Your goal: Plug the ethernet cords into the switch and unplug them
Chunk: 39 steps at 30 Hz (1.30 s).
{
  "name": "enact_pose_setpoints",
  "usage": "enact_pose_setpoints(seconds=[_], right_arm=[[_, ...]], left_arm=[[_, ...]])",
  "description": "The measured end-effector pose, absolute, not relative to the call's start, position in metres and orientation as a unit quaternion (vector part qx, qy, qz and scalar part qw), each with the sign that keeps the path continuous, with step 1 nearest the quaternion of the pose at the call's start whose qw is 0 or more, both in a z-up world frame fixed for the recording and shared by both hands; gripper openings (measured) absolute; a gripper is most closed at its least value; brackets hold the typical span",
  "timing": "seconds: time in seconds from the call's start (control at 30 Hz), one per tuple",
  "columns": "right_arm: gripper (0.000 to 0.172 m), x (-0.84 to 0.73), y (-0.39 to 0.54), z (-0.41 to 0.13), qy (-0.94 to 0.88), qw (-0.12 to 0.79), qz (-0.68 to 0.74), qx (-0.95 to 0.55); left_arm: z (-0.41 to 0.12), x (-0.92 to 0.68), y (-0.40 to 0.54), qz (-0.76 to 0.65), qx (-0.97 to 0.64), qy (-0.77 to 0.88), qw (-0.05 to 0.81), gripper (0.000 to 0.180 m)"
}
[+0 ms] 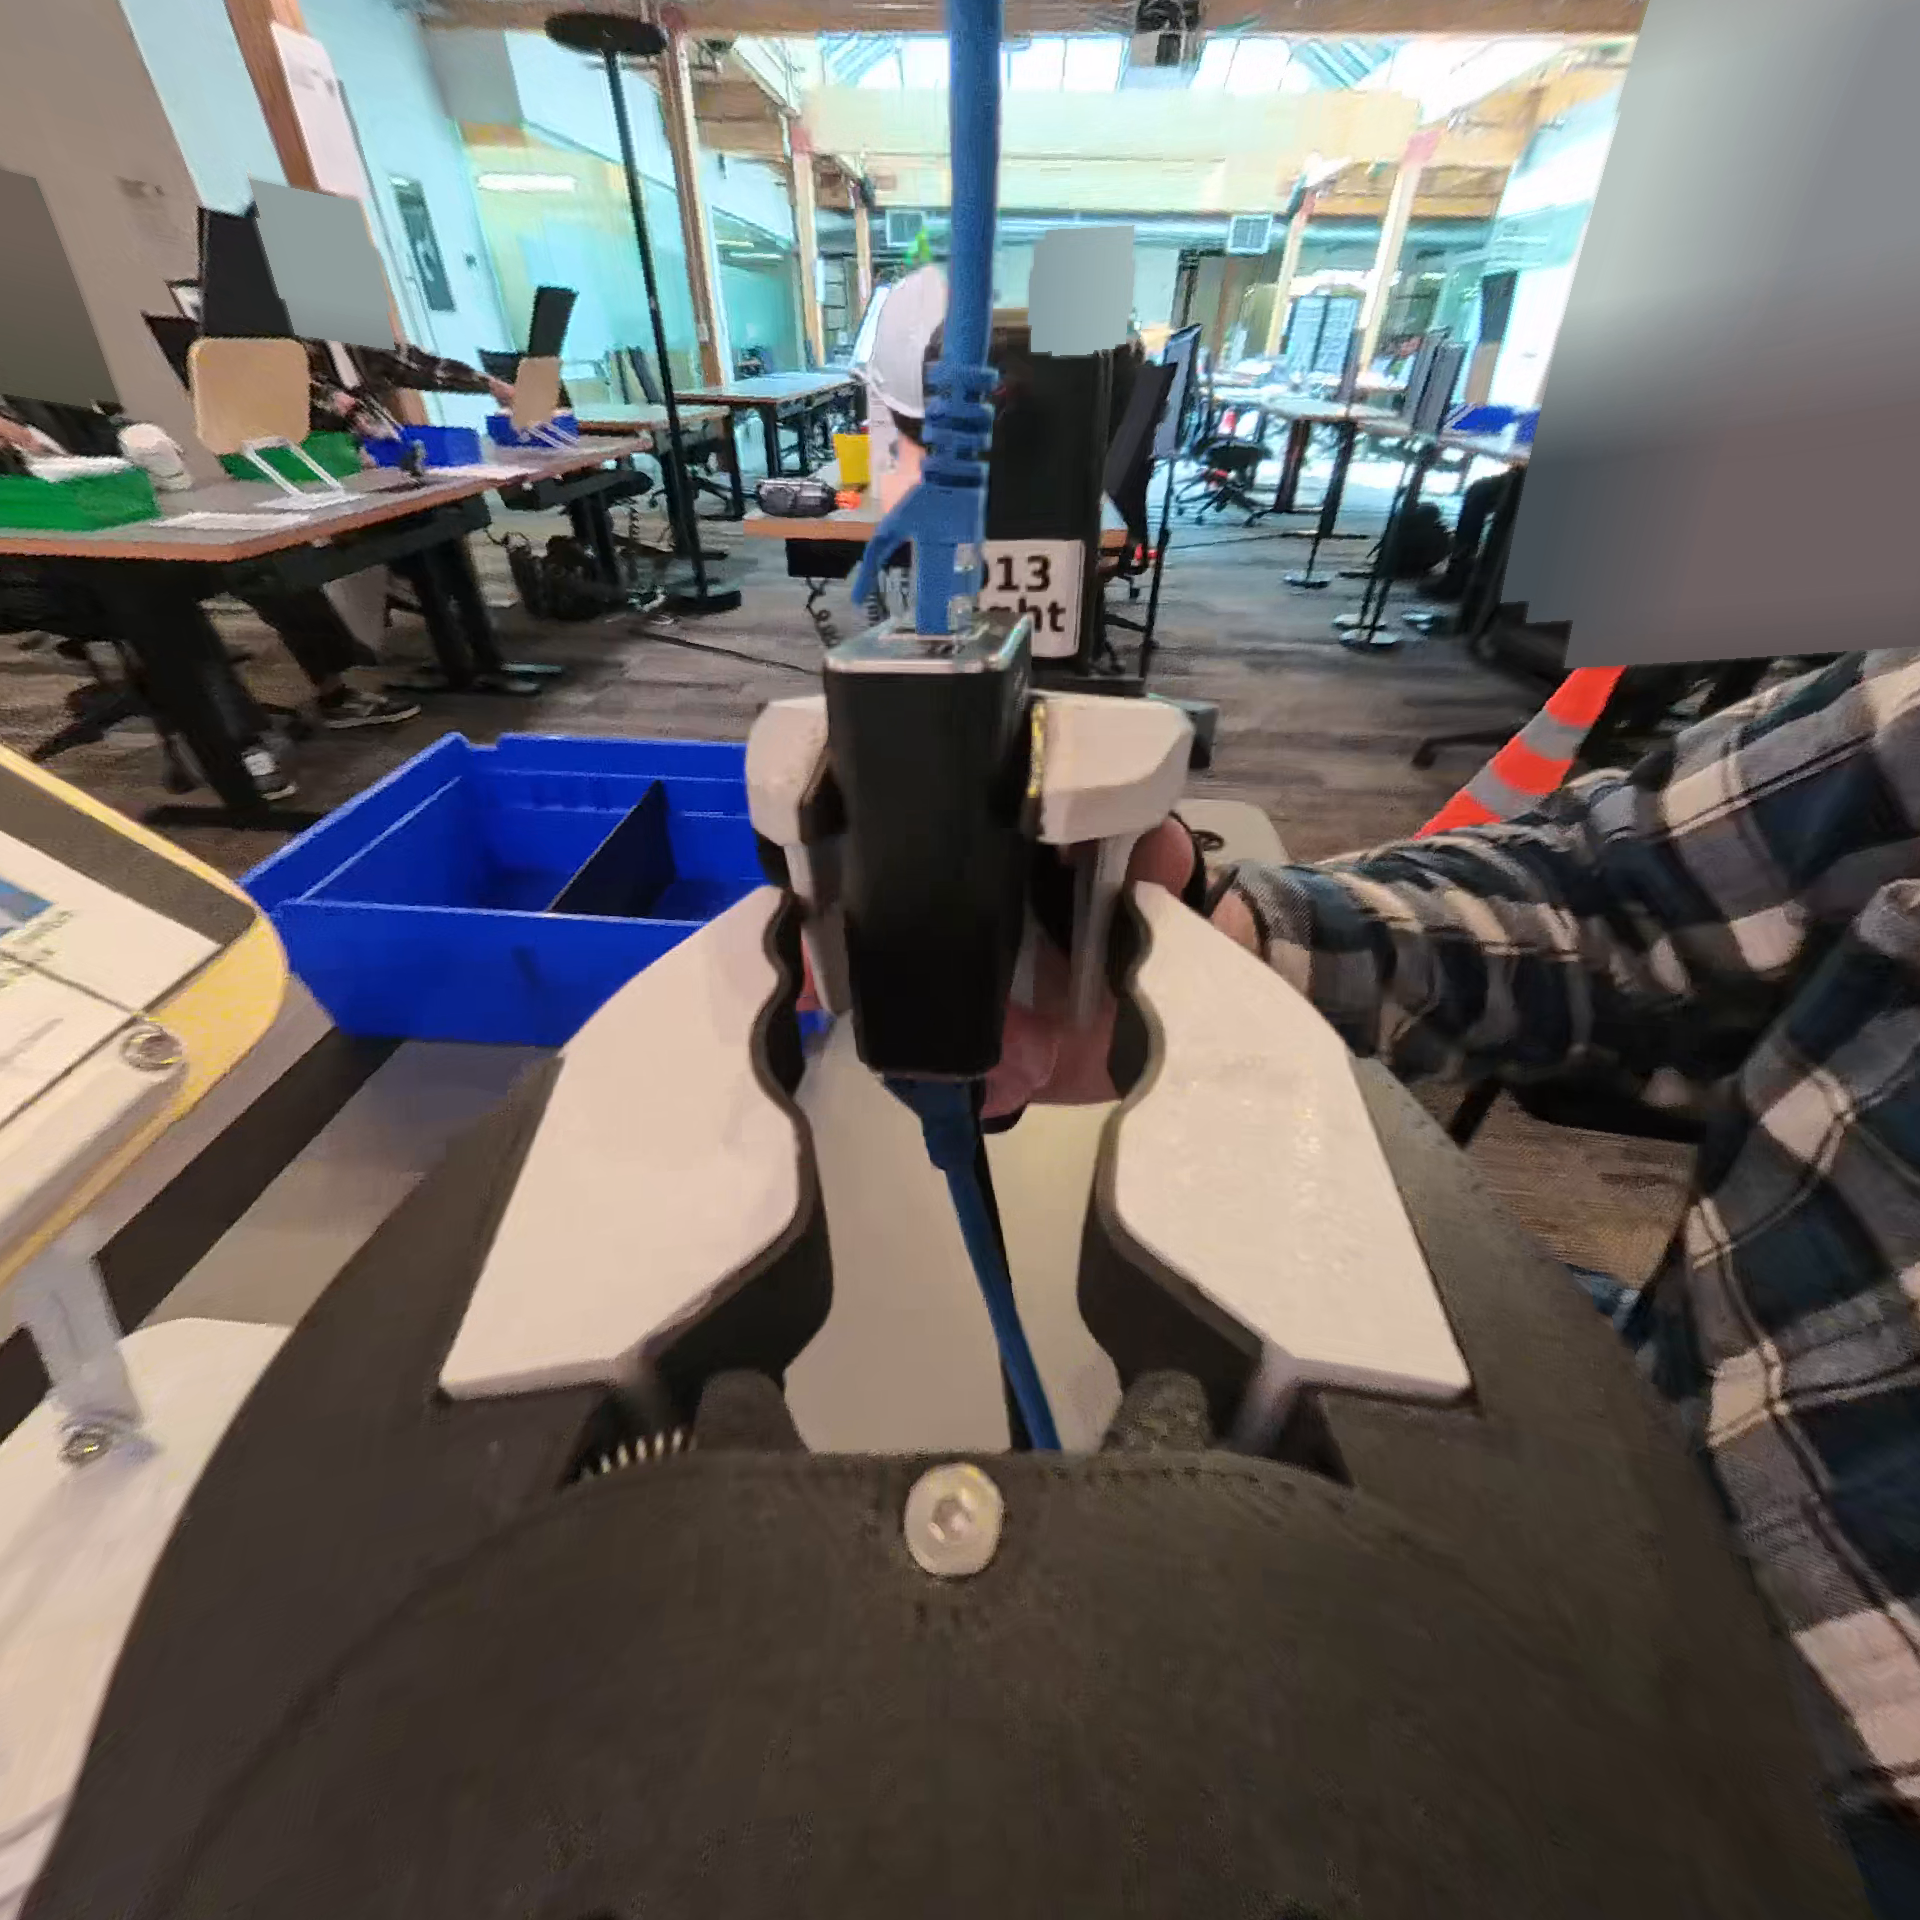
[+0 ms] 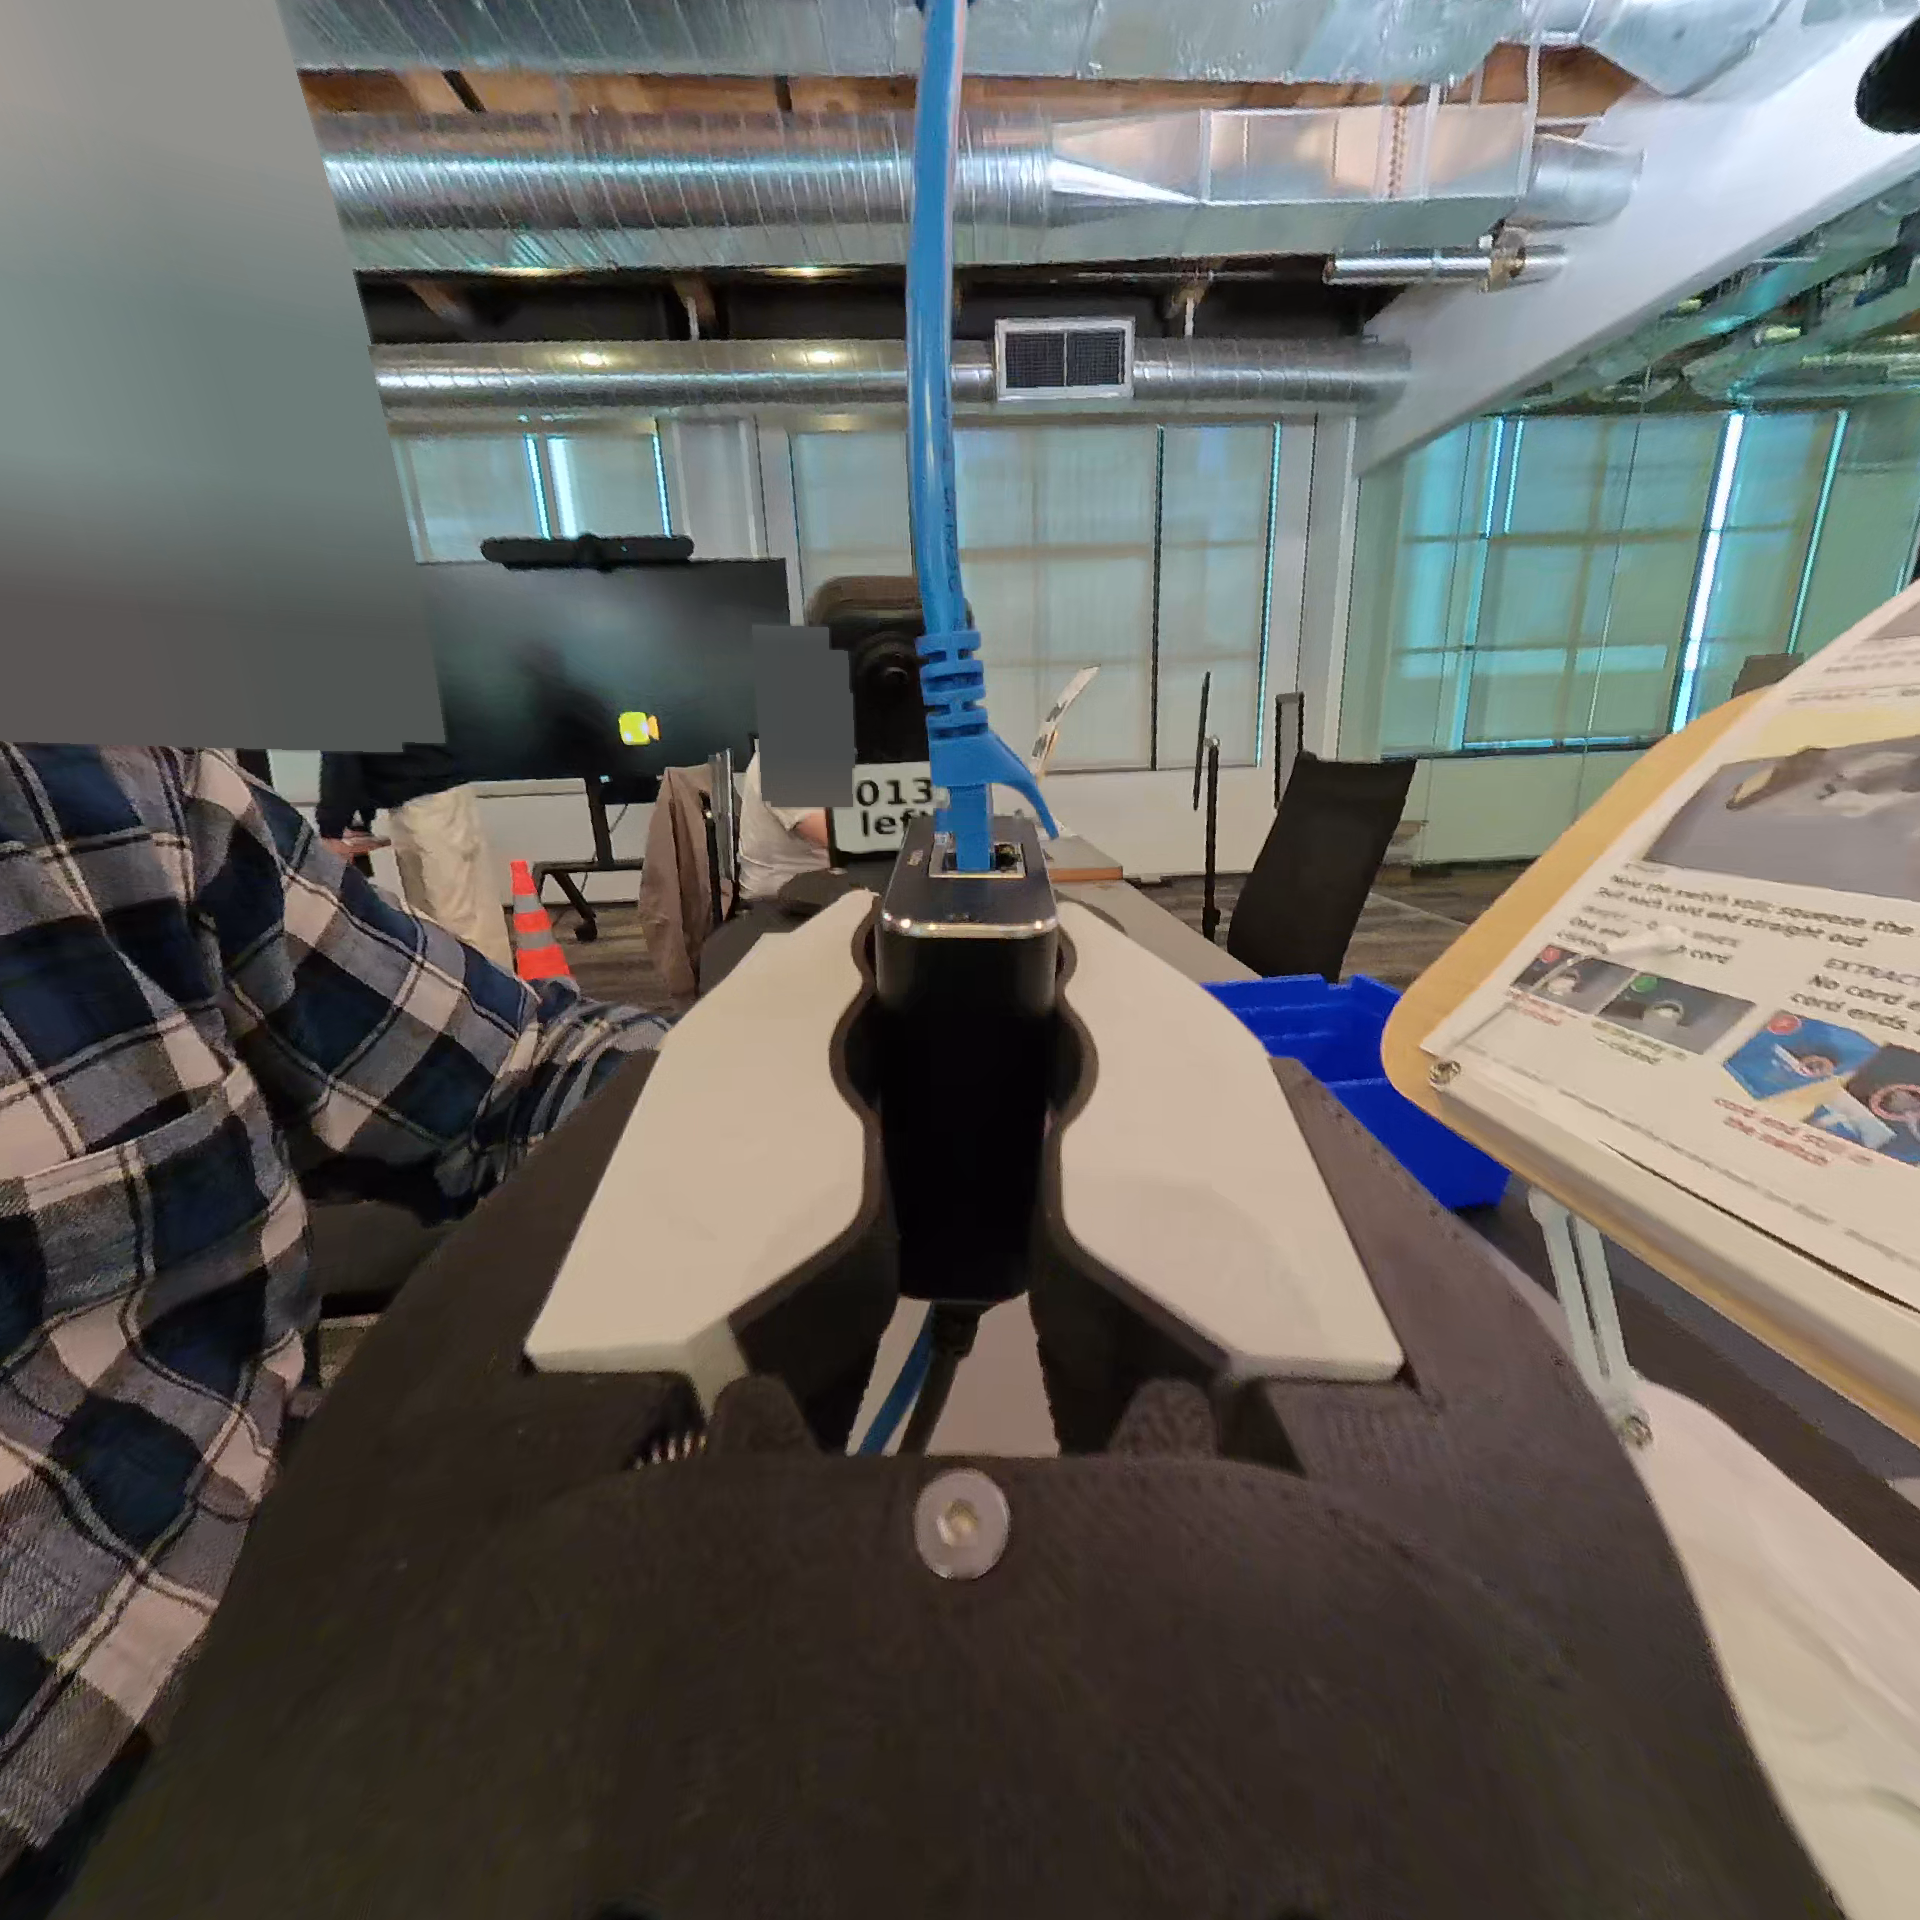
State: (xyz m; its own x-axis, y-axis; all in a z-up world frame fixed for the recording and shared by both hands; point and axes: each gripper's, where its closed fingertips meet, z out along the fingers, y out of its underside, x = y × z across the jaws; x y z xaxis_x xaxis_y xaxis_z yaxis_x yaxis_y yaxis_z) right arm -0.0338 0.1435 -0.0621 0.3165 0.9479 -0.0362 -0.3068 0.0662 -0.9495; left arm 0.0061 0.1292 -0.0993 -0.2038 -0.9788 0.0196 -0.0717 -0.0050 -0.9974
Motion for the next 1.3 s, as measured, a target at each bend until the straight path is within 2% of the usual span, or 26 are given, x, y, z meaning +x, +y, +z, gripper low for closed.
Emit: enact_pose_setpoints(seconds=[0.3, 0.4, 0.43, 0.57, 0.93, 1.07, 1.13, 1.27, 1.3], right_arm=[[0.027, -0.029, 0.145, -0.065, -0.302, 0.660, 0.499, -0.473], [0.027, -0.028, 0.143, -0.065, -0.296, 0.666, 0.498, -0.470], [0.027, -0.026, 0.142, -0.064, -0.294, 0.667, 0.499, -0.469], [0.027, -0.019, 0.137, -0.059, -0.288, 0.664, 0.517, -0.457], [0.027, -0.019, 0.133, -0.065, -0.310, 0.646, 0.511, -0.474], [0.033, -0.011, 0.133, -0.064, -0.365, 0.646, 0.444, -0.502], [0.025, -0.011, 0.129, -0.070, -0.416, 0.620, 0.412, -0.522], [0.025, -0.015, 0.127, -0.074, -0.474, 0.593, 0.360, -0.542], [0.025, -0.016, 0.126, -0.072, -0.477, 0.595, 0.364, -0.535]], left_arm=[[-0.106, 0.007, 0.128, -0.555, -0.491, 0.547, 0.389, 0.056], [-0.105, 0.006, 0.126, -0.540, -0.494, 0.550, 0.403, 0.054], [-0.104, 0.005, 0.125, -0.545, -0.493, 0.548, 0.400, 0.052], [-0.095, -0.002, 0.127, -0.561, -0.482, 0.532, 0.412, 0.023], [-0.107, 0.002, 0.122, -0.545, -0.482, 0.553, 0.406, 0.024], [-0.110, -0.005, 0.126, -0.486, -0.486, 0.590, 0.423, 0.023], [-0.112, -0.008, 0.127, -0.462, -0.488, 0.610, 0.420, 0.023], [-0.114, -0.010, 0.129, -0.434, -0.480, 0.634, 0.423, 0.023], [-0.110, -0.010, 0.128, -0.444, -0.473, 0.629, 0.428, 0.028]])
